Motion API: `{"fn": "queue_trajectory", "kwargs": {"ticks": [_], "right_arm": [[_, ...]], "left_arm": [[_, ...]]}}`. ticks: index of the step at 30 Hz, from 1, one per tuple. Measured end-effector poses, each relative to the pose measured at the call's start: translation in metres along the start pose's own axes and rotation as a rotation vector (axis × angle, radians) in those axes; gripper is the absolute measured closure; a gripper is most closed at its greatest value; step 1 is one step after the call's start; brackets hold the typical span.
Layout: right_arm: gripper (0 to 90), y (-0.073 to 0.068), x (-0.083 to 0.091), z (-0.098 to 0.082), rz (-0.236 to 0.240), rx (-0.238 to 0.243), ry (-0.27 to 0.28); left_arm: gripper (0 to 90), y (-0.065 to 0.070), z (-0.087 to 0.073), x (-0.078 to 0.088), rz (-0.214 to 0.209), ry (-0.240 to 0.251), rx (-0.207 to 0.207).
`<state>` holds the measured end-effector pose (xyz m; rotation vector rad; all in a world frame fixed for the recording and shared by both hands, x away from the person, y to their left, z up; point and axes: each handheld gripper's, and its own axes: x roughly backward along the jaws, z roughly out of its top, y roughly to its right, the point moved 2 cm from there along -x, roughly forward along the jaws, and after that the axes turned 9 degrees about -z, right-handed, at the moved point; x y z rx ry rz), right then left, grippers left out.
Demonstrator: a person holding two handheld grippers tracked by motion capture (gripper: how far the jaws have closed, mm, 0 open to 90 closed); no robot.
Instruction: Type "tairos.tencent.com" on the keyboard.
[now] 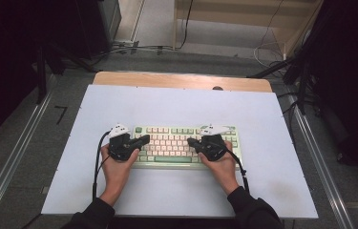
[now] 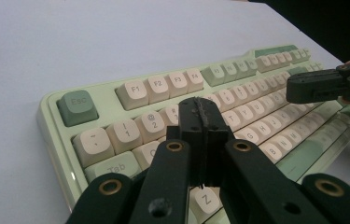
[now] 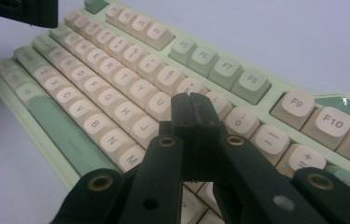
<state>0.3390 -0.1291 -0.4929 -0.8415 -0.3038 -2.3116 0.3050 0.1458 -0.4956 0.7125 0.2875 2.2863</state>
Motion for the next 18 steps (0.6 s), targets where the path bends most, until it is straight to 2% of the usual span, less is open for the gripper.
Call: {"fn": "queue_trajectory", "kwargs": {"ticks": [7,18], "right_arm": [[88.2,-0.006,0.007,0.000,0.033,0.008,0.009],[88.2,-0.013,0.004,-0.006,0.055,0.023,-0.012]], "left_arm": [[90.0,-0.001,0.000,0.001,0.003,-0.001,0.000],[90.0,-0.001,0.000,0.001,0.004,0.000,0.001]]}}
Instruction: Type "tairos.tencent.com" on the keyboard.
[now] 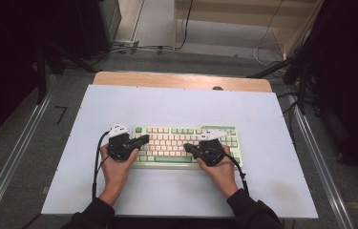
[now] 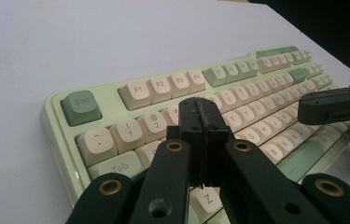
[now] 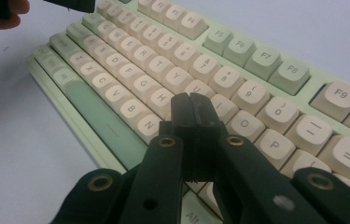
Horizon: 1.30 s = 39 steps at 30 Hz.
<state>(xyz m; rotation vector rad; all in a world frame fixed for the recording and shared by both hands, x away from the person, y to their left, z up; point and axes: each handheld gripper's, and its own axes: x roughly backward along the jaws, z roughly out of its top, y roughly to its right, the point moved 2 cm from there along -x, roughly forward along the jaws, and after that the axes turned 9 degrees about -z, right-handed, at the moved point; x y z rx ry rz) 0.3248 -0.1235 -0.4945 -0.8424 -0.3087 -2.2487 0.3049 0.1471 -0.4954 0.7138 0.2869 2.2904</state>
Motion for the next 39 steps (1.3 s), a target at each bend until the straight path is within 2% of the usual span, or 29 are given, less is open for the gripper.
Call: {"fn": "queue_trajectory", "kwargs": {"ticks": [24,27,30,35,39], "right_arm": [[88.2,-0.007,-0.006,-0.004,0.009,0.017,-0.027],[88.2,-0.008,-0.008,-0.007,0.007,0.031,-0.038],[88.2,-0.008,-0.008,-0.007,0.006,0.038,-0.035],[88.1,-0.005,-0.001,-0.003,0.016,0.013,0.005],[88.0,0.002,0.008,-0.002,0.016,-0.014,0.036]], "left_arm": [[90.0,0.000,0.000,-0.001,0.000,-0.002,0.000],[90.0,0.001,-0.001,-0.001,-0.002,-0.001,0.001],[90.0,0.001,0.000,0.000,-0.002,-0.001,0.001],[90.0,0.001,0.000,0.000,-0.003,0.003,0.001],[90.0,0.002,0.000,0.001,-0.006,0.006,-0.001]]}}
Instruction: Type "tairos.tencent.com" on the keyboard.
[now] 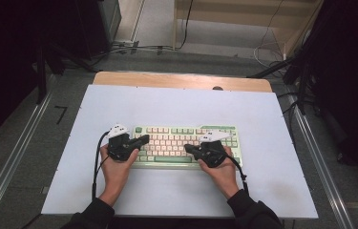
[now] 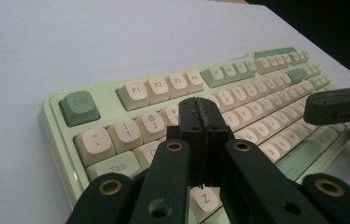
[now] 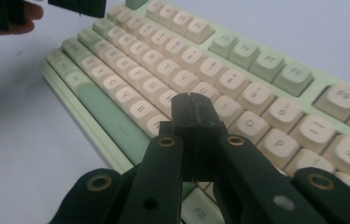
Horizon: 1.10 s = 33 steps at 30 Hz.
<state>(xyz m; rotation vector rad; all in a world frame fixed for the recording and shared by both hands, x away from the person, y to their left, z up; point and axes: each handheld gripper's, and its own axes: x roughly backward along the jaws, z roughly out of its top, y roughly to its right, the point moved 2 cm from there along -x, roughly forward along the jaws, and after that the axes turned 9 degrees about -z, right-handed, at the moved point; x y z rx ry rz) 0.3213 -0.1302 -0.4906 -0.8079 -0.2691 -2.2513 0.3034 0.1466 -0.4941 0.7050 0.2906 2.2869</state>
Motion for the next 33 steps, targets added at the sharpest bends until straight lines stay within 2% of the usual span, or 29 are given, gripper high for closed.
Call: {"fn": "queue_trajectory", "kwargs": {"ticks": [8,12,17,24,28,33], "right_arm": [[80.3,0.015,0.015,-0.003,-0.012,-0.034,0.038],[74.8,0.022,0.022,-0.005,-0.015,-0.046,0.053],[68.6,0.030,0.028,-0.009,-0.016,-0.060,0.055],[48.5,0.041,0.041,-0.015,-0.050,-0.080,0.078],[39.9,0.048,0.050,-0.020,-0.087,-0.096,0.090],[35.7,0.057,0.060,-0.026,-0.115,-0.106,0.097]], "left_arm": [[90.0,0.002,0.000,0.003,-0.002,0.005,-0.006],[88.8,0.001,0.001,0.010,0.003,0.017,-0.005],[75.3,-0.002,0.000,0.018,0.021,0.040,0.004],[57.4,-0.003,-0.002,0.031,0.053,0.079,-0.003],[43.9,-0.002,-0.004,0.036,0.078,0.079,-0.013],[36.6,0.000,-0.008,0.041,0.094,0.068,-0.015]]}}
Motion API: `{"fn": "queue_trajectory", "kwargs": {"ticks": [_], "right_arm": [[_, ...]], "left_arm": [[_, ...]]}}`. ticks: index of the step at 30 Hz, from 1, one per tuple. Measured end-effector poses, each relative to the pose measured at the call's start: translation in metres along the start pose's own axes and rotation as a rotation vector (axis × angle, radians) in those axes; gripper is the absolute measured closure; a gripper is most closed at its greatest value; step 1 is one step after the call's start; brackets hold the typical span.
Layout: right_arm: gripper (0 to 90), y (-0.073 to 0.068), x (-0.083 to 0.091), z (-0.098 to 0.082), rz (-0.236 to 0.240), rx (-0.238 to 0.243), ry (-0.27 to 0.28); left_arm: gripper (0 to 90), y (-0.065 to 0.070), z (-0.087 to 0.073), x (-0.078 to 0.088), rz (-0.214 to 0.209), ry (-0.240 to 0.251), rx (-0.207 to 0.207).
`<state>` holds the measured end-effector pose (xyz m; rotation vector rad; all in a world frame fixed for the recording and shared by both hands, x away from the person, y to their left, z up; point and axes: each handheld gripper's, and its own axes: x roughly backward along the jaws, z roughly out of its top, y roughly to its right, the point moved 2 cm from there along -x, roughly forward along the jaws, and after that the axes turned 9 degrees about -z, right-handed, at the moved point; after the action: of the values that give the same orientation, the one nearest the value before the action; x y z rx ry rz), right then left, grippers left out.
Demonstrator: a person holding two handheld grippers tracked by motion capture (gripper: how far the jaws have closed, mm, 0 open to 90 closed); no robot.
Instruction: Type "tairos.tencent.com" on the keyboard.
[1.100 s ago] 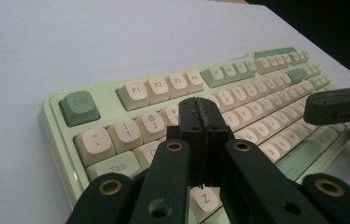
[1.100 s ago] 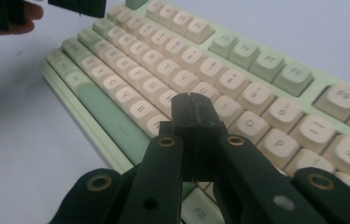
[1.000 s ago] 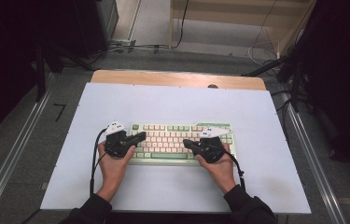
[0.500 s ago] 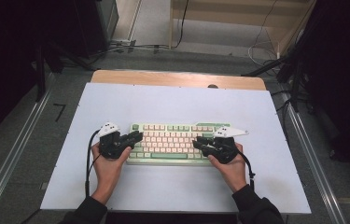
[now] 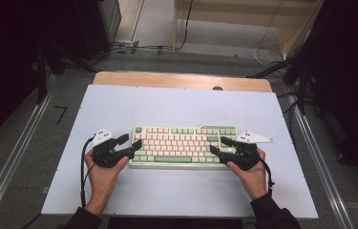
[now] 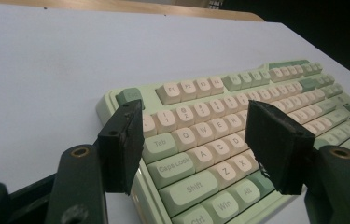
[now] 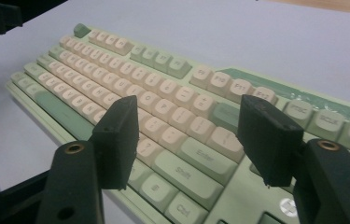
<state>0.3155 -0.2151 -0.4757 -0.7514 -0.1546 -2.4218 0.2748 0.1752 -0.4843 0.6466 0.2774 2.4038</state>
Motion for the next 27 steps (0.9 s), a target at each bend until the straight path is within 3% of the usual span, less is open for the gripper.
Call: {"fn": "queue_trajectory", "kwargs": {"ticks": [16,27], "right_arm": [[30.7,0.039,0.037,-0.019,-0.108,-0.040,0.007],[30.5,0.067,0.065,-0.036,-0.186,-0.099,0.018]], "left_arm": [[29.1,-0.008,-0.009,0.026,0.061,-0.004,0.018],[27.7,-0.019,-0.016,0.044,0.116,0.000,0.039]]}}
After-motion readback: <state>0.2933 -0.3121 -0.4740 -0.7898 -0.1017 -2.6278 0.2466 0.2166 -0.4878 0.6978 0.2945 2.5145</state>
